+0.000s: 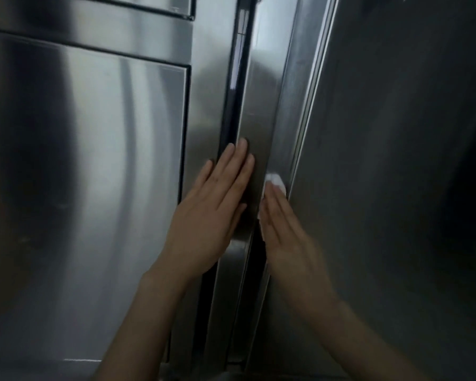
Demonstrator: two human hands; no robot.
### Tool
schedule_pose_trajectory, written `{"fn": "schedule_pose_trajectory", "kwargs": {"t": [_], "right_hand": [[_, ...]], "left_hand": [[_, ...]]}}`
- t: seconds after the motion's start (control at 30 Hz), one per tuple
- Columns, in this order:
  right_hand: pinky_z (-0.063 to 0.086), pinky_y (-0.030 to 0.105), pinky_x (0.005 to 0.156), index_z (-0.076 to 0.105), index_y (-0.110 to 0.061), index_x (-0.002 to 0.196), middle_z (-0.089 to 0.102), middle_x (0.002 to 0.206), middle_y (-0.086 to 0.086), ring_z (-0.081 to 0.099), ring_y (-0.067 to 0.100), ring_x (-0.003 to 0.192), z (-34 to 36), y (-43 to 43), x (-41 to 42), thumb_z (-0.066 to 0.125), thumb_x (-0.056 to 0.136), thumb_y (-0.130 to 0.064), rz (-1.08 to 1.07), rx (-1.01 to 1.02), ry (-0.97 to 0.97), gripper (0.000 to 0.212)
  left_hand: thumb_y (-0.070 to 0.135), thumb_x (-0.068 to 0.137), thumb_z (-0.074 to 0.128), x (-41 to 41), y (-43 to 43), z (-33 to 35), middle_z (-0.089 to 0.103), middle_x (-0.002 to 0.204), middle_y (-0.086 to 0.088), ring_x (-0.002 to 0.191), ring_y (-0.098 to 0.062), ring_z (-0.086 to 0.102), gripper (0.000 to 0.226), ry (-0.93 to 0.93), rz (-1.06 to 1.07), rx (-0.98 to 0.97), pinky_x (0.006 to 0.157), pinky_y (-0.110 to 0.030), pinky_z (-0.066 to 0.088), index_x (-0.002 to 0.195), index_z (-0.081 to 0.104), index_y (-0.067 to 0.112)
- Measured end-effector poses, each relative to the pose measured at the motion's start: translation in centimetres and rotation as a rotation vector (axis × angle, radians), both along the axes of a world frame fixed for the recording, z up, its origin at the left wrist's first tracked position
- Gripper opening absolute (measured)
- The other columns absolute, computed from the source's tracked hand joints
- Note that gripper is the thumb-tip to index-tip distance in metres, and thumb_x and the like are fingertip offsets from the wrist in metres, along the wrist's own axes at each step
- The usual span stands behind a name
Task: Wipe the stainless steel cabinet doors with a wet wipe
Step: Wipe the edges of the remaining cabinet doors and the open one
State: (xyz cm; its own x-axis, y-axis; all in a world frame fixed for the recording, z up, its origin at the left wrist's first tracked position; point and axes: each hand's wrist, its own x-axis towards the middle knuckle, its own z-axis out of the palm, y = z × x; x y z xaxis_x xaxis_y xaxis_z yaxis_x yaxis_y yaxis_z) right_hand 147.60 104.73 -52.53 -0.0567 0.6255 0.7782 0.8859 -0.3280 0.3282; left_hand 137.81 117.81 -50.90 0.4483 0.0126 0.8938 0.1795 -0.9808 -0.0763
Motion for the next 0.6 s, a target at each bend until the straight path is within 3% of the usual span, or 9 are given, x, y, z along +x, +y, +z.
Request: {"fn": "schedule_pose_trajectory", "kwargs": {"t": [0.1, 0.2, 0.33, 0.43, 0.6], "right_hand": [[0.039, 0.035, 0.102, 0.050, 0.011, 0.126, 0.045, 0.137, 0.025, 0.045, 0.034, 0.127, 2.0, -1.2, -0.2, 0.047, 0.080, 0.011, -0.079, -0.092, -0.128, 0.046], [0.026, 0.031, 0.104, 0.054, 0.008, 0.124, 0.050, 0.134, 0.020, 0.048, 0.028, 0.126, 5.3, -2.2, 1.1, 0.074, 0.072, -0.002, -0.246, -0.154, -0.350, 0.056], [0.022, 0.047, 0.113, 0.050, 0.006, 0.130, 0.046, 0.139, 0.020, 0.043, 0.031, 0.131, 6.7, -1.4, 2.5, 0.056, 0.094, -0.013, -0.174, -0.059, -0.341, 0.040], [0.027, 0.051, 0.111, 0.053, 0.010, 0.125, 0.047, 0.135, 0.026, 0.045, 0.037, 0.128, 3.0, -0.6, 2.6, 0.060, 0.090, -0.008, -0.100, 0.001, -0.300, 0.040], [0.036, 0.052, 0.105, 0.059, 0.003, 0.122, 0.054, 0.131, 0.019, 0.052, 0.030, 0.122, 0.1, -2.0, 3.1, 0.059, 0.089, -0.016, -0.055, -0.150, -0.404, 0.038]], "left_hand": [[0.007, 0.097, 0.052, -0.2, -0.1, 0.0, 0.013, 0.161, -0.013, 0.150, -0.024, 0.011, 0.061, 0.011, -0.009, -0.007, 0.121, -0.044, 0.016, 0.151, 0.025, 0.003], [0.007, 0.097, 0.051, -0.2, -0.1, 0.0, 0.011, 0.161, -0.010, 0.150, -0.023, 0.010, 0.062, 0.010, -0.025, -0.013, 0.122, -0.042, 0.014, 0.152, 0.024, 0.003], [0.010, 0.099, 0.045, -0.1, 0.0, -0.1, 0.011, 0.161, -0.010, 0.150, -0.021, 0.008, 0.059, -0.005, -0.017, 0.002, 0.122, -0.038, 0.009, 0.153, 0.022, 0.004], [0.008, 0.096, 0.046, -0.1, 0.1, -0.4, 0.013, 0.161, -0.012, 0.150, -0.022, 0.009, 0.061, -0.010, -0.015, 0.021, 0.122, -0.040, 0.010, 0.152, 0.023, 0.003], [0.007, 0.093, 0.048, -0.7, 0.3, -1.4, 0.014, 0.161, -0.012, 0.150, -0.022, 0.011, 0.064, 0.019, -0.002, 0.041, 0.122, -0.042, 0.011, 0.152, 0.023, 0.004]]}}
